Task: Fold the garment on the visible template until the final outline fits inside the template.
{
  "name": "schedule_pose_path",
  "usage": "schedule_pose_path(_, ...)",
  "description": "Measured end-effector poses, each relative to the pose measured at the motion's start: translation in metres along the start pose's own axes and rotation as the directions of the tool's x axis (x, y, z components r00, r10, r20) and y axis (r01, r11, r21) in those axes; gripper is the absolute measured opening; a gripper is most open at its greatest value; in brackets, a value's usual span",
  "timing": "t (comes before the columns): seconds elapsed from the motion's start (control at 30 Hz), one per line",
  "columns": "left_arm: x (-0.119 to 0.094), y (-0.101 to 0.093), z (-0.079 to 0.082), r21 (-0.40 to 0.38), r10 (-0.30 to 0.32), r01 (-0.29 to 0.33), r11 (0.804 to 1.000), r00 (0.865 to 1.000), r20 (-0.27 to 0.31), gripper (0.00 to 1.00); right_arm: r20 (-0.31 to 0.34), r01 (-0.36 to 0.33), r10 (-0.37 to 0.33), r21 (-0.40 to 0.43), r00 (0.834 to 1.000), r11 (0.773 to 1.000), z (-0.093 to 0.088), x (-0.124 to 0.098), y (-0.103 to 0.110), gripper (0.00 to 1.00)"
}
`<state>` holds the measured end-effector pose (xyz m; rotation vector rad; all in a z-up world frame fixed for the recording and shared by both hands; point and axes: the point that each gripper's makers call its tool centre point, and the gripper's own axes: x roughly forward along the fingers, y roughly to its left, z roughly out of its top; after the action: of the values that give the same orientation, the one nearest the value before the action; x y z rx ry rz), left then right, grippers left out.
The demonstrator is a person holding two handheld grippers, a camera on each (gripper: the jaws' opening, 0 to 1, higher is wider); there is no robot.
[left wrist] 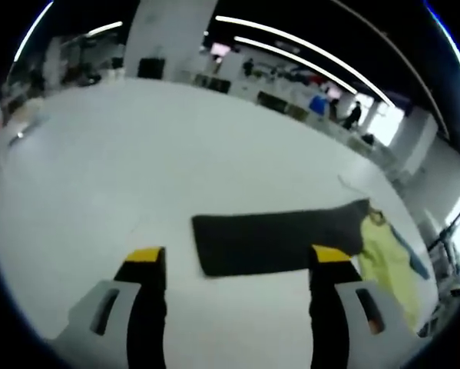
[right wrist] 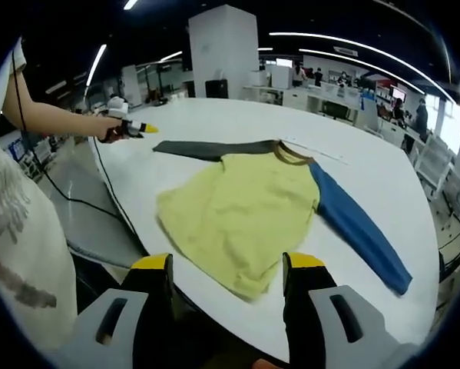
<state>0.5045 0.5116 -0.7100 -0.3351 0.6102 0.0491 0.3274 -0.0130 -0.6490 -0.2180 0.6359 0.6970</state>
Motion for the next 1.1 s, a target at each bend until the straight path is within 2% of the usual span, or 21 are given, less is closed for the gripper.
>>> schedule_pose_path(0.23,-0.01,-0.019,-0.017,0.011,-0.032,0.033,0.999,0.999,-0.016,0.71,0.005,-0.004,0.004,-0.007,1.0,1.0,0.0,-0.001,0.001,0.57)
schedule_pose_path(0.43,-0.021,-0.028,-0.017,0.016,-0.044,0.044,0.999,0.999,-0.007,0.7,0.013,-0.004,0.004,-0.016,1.0,1.0,0.001,-0.002,0.001,0.57)
schedule_pose_path(0.5,-0.025,-0.036,-0.016,0.021,-0.054,0.054,0.998,0.999,-0.003,0.7,0.018,-0.004,0.004,-0.015,1.0,1.0,0.002,-0.002,0.001,0.57)
schedule_pose_path(0.67,-0.043,-0.073,-0.016,0.051,-0.102,0.102,0.993,0.995,0.01,0.7,0.029,-0.009,0.009,-0.018,1.0,1.0,0.004,-0.001,0.004,0.57)
schedule_pose_path(0.83,-0.054,-0.101,-0.024,0.082,-0.153,0.153,0.985,0.988,-0.01,0.7,0.047,-0.008,0.009,-0.014,0.999,1.0,0.005,-0.002,0.006,0.57)
schedule_pose_path(1.1,-0.069,-0.126,-0.037,0.101,-0.204,0.206,0.973,0.979,-0.032,0.69,0.059,0.006,-0.005,-0.012,0.998,1.0,0.0,-0.007,0.004,0.57)
